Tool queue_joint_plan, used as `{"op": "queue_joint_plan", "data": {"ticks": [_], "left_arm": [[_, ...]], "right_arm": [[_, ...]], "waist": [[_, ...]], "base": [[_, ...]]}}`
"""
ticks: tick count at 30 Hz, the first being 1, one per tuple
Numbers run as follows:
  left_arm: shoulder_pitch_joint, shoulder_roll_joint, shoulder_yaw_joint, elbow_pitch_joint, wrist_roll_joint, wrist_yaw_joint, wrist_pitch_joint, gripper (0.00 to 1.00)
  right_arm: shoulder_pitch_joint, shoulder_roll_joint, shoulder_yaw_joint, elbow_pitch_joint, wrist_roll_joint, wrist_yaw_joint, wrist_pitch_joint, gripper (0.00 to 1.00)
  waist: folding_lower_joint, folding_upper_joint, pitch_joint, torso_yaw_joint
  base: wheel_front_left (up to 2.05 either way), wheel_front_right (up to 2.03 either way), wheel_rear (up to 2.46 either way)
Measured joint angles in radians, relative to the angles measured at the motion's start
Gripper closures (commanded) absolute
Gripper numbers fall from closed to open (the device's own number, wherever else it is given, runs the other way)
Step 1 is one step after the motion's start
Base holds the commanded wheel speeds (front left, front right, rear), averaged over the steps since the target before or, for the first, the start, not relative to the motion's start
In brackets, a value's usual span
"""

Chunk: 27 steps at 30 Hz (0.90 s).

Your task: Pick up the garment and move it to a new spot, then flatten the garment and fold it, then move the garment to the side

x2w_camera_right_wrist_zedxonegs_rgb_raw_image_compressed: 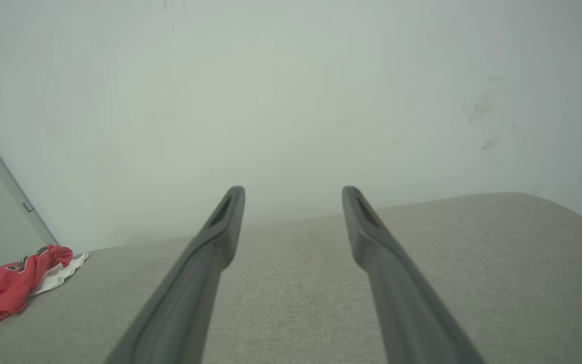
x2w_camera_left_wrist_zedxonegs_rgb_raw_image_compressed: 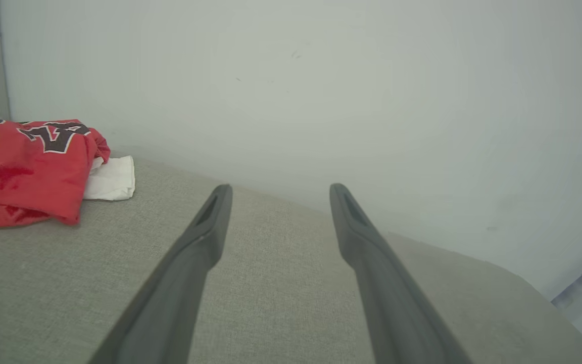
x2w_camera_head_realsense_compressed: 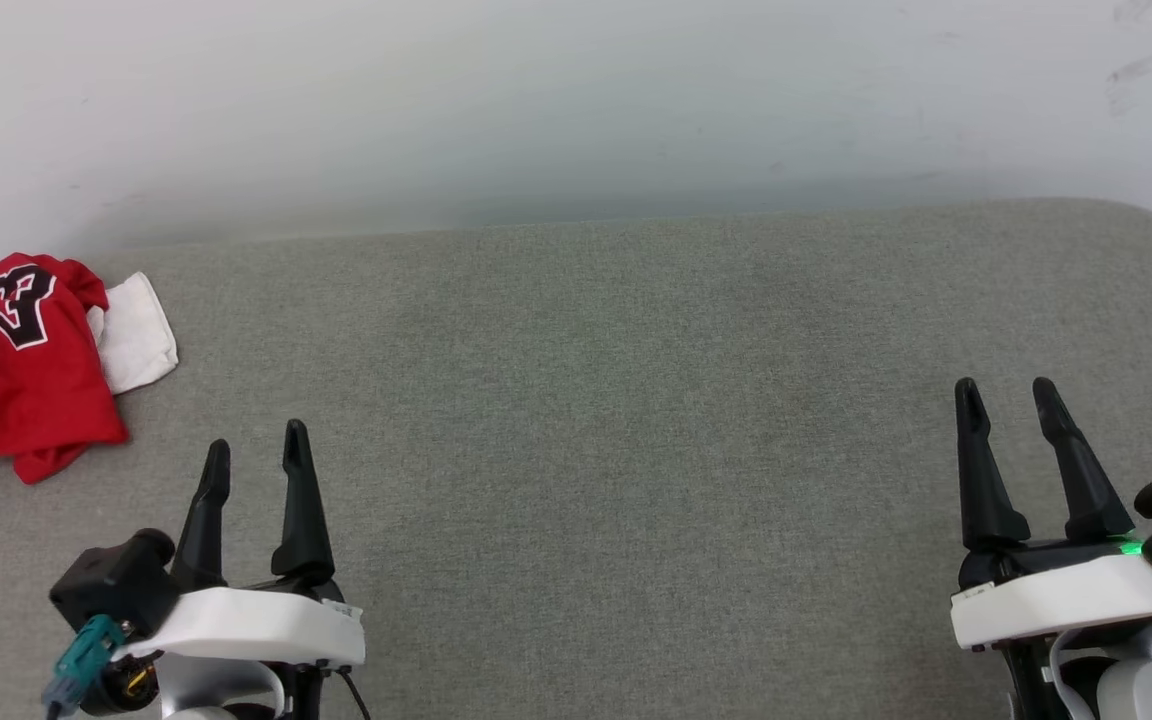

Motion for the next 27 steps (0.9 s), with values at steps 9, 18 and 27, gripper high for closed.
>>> {"op": "queue_joint_plan", "data": {"ticks": [9, 18, 27], "left_arm": [[0.004, 0.088, -0.151, 0.004, 0.106, 0.129, -0.024, 0.0], [0.003, 0.139, -0.253, 0.049, 0.17, 0.193, -0.045, 0.0], [-0.001, 0.161, -0.309, 0.04, 0.225, 0.221, -0.064, 0.0]], "right_arm": [[0.001, 0.0, -0.006, 0.014, -0.135, 0.0, -0.026, 0.0], [0.001, 0.0, 0.007, 0.013, -0.243, 0.0, -0.045, 0.0], [0.002, 0.0, 0.024, 0.01, -0.312, 0.0, -0.066, 0.0]], "waist": [[0.0, 0.0, 0.001, -0.005], [0.0, 0.0, 0.0, -0.012], [0.0, 0.0, -0.002, -0.015]], "base": [[0.0, 0.0, 0.0], [0.0, 0.0, 0.0], [0.0, 0.0, 0.0]]}}
